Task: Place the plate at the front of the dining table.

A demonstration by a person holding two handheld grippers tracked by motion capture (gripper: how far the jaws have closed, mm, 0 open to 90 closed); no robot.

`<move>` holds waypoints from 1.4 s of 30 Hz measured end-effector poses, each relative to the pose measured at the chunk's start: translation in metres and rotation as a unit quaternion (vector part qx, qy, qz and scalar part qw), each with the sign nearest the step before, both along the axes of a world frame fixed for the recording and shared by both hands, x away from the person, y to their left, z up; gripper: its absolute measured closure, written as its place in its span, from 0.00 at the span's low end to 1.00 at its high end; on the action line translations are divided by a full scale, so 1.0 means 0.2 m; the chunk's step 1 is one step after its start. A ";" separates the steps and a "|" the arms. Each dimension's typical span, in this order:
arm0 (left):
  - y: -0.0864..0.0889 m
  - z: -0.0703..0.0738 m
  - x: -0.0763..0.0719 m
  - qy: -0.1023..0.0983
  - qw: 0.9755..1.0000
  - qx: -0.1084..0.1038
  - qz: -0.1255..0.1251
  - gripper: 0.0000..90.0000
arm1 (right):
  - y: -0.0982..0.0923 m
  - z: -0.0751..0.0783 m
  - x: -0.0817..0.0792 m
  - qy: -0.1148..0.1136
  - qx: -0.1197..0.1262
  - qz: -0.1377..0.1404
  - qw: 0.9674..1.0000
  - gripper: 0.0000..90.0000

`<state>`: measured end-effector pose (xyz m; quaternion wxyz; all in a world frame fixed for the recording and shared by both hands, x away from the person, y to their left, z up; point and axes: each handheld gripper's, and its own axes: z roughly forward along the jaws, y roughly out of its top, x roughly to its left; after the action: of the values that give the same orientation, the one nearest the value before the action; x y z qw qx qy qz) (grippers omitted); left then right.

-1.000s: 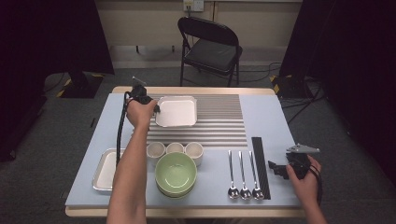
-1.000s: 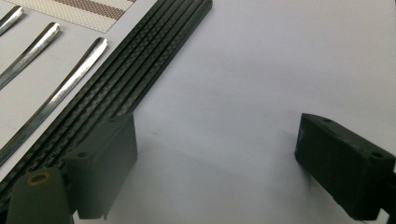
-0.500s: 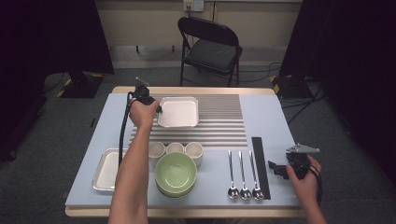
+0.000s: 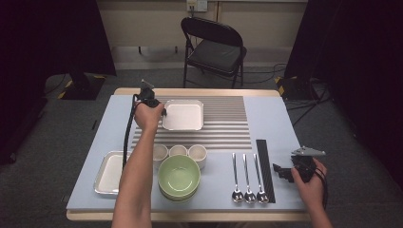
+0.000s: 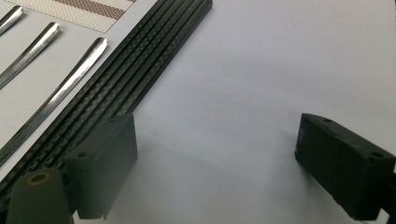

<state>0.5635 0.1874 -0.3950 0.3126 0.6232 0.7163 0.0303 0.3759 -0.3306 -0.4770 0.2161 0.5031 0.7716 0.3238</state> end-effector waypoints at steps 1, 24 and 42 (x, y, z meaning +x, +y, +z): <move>0.00 0.00 0.00 0.000 1.000 0.000 -0.001 0.99 | 0.00 0.00 0.00 0.000 0.000 0.000 1.000 0.13; -0.04 -0.07 0.04 0.013 1.000 0.012 0.001 0.99 | 0.00 0.00 0.00 -0.001 0.000 -0.001 1.000 0.13; -0.04 -0.09 0.07 0.015 1.000 0.013 0.009 0.99 | 0.00 0.00 0.00 -0.001 0.000 -0.001 1.000 0.13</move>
<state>0.5766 0.1802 -0.4130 0.2931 0.6209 0.7262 0.0334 0.3759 -0.3306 -0.4770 0.2171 0.5033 0.7711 0.3239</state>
